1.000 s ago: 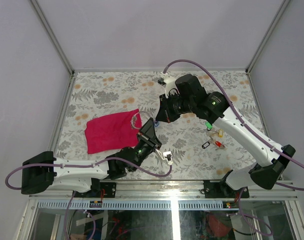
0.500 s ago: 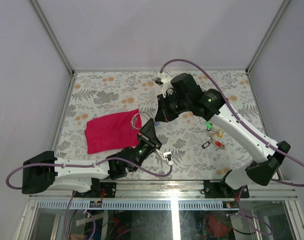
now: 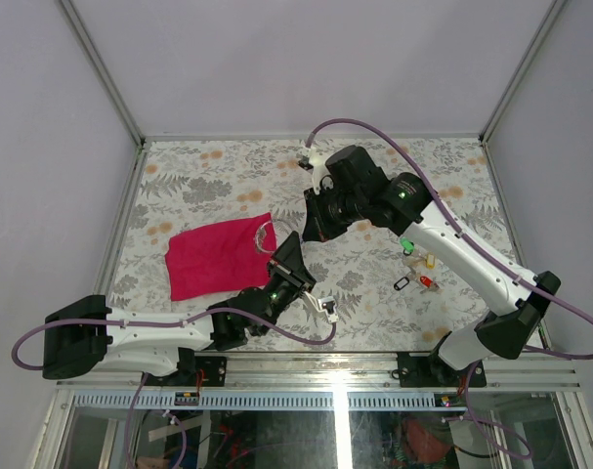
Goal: Put the keys on the keyring
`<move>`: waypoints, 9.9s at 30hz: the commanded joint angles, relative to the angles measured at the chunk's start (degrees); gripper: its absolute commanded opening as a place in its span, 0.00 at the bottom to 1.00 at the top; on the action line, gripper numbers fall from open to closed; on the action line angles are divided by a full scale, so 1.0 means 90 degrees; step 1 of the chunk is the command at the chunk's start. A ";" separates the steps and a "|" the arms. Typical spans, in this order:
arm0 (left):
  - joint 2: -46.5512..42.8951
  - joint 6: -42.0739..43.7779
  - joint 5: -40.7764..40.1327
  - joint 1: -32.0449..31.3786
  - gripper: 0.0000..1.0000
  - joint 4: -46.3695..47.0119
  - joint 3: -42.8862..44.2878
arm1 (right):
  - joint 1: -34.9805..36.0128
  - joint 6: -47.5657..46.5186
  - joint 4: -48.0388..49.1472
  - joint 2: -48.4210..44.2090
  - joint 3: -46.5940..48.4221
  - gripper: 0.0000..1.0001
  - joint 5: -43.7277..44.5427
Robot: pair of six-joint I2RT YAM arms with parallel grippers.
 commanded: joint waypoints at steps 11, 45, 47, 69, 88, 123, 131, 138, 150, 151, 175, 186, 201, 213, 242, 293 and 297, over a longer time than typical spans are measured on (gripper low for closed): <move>-0.0001 0.0112 -0.0066 -0.0032 0.00 0.0159 0.0037 | 0.0070 0.0367 0.0052 0.0168 0.0304 0.00 0.0177; -0.0030 0.0125 -0.0092 -0.0031 0.00 0.0204 -0.0013 | 0.0100 0.0485 -0.0781 0.0665 0.0623 0.00 0.0983; -0.0031 0.0123 -0.0093 -0.0030 0.00 0.0204 -0.0013 | 0.0100 0.0475 -0.0834 0.0670 0.0622 0.00 0.1037; -0.0122 0.0071 -0.0113 -0.0030 0.00 0.0203 -0.0033 | 0.0095 0.0301 -0.0924 0.0446 0.0587 0.00 0.1341; -0.0389 -0.0389 -0.0050 -0.0034 0.00 0.0255 0.0017 | 0.0090 0.0068 0.0469 -0.0932 -0.0518 0.24 0.0960; -0.3120 -0.6203 0.3219 0.0070 0.00 -0.2742 0.1973 | 0.0089 -0.1696 0.7641 -0.5028 -0.5743 0.45 0.0654; -0.3203 -0.7789 0.4218 0.0524 0.00 -0.2556 0.2124 | 0.0089 -0.2036 0.8696 -0.5305 -0.6322 0.46 -0.0375; -0.3051 -1.0215 0.6559 0.2675 0.00 -0.1300 0.1623 | 0.0090 -0.1987 0.9632 -0.5164 -0.6455 0.48 -0.1295; -0.2735 -1.1418 0.7967 0.3350 0.00 -0.0217 0.1428 | 0.0089 -0.2131 0.9751 -0.4602 -0.6298 0.51 -0.1374; -0.2741 -1.1451 0.8027 0.3353 0.00 -0.0220 0.1432 | 0.0088 -0.2137 0.9764 -0.4590 -0.6290 0.52 -0.1348; -0.2677 -1.1589 0.8558 0.3353 0.00 -0.0234 0.1509 | 0.0090 -0.1018 1.0623 -0.3678 -0.5964 0.44 -0.2442; -0.2695 -1.1619 0.8562 0.3352 0.00 -0.0132 0.1438 | 0.0098 -0.0646 1.1049 -0.3323 -0.5849 0.33 -0.2630; -0.3033 -1.1793 0.8176 0.3347 0.23 0.0362 0.1032 | 0.0093 -0.1127 0.9626 -0.4299 -0.5909 0.00 -0.1761; -0.3673 -1.1722 0.7729 0.3344 0.43 -0.0368 0.0929 | 0.0096 -0.2151 0.7333 -0.5067 -0.5283 0.00 -0.1269; -0.2187 -0.9927 0.8831 0.3348 0.45 -0.4821 0.3279 | 0.0098 -0.3808 0.4706 -0.4394 -0.3894 0.00 -0.2046; -0.2030 -1.0224 0.8348 0.3345 0.00 -0.5101 0.3538 | 0.0100 -0.3117 0.6685 -0.5113 -0.5922 0.39 -0.1095; -0.2020 -1.0252 0.8367 0.3340 0.00 -0.5101 0.3560 | 0.0097 -0.3127 0.6734 -0.5026 -0.5927 0.38 -0.1111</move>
